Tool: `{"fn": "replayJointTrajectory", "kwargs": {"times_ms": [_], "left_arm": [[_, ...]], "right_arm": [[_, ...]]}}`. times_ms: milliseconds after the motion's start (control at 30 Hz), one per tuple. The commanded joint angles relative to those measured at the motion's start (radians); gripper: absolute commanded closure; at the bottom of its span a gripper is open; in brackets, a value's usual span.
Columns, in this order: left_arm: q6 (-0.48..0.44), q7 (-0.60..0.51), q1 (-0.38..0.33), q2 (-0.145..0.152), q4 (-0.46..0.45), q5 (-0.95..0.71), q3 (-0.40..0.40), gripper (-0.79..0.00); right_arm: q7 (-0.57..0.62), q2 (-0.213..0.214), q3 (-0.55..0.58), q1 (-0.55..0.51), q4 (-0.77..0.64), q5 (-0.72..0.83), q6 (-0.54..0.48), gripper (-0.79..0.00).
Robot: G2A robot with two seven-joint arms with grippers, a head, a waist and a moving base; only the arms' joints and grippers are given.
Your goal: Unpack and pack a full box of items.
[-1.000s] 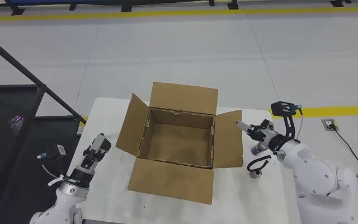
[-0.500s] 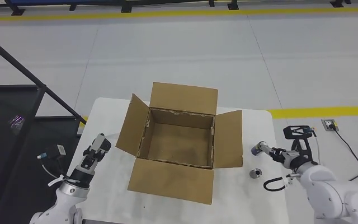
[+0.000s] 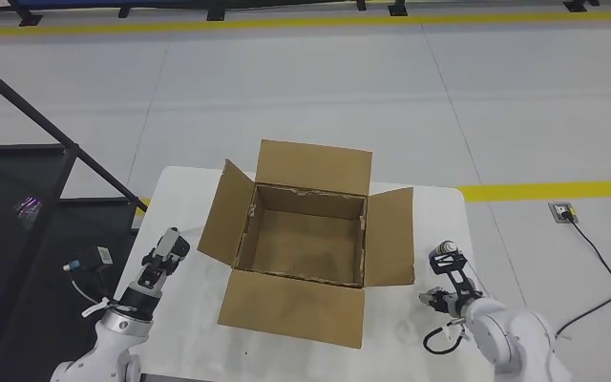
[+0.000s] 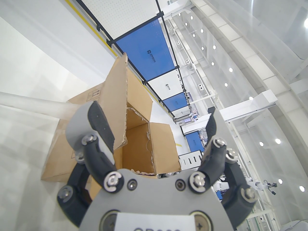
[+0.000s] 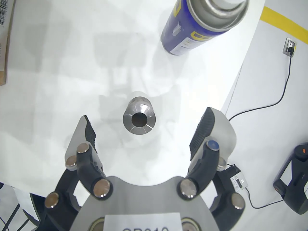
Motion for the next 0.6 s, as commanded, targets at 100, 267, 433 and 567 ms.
{"fn": "replayJointTrajectory", "kwargs": {"times_ms": [100,267,433,567], "left_arm": [[0.0,0.0,0.0,0.0,0.0,0.0,0.0,-0.785],[0.0,0.0,0.0,0.0,0.0,0.0,0.0,-0.785],[0.0,0.0,0.0,0.0,0.0,0.0,0.0,-0.785],[0.0,0.0,0.0,0.0,0.0,0.0,0.0,-0.785]], "right_arm": [[-0.016,0.0,-0.017,0.014,0.033,-0.021,0.014,-0.576],[-0.005,-0.002,-0.038,0.06,0.102,-0.035,0.025,-0.296],[0.0,-0.003,-0.049,0.08,0.129,-0.01,0.01,0.0],[0.006,-0.001,-0.037,0.086,0.129,0.017,-0.007,0.0]]}}
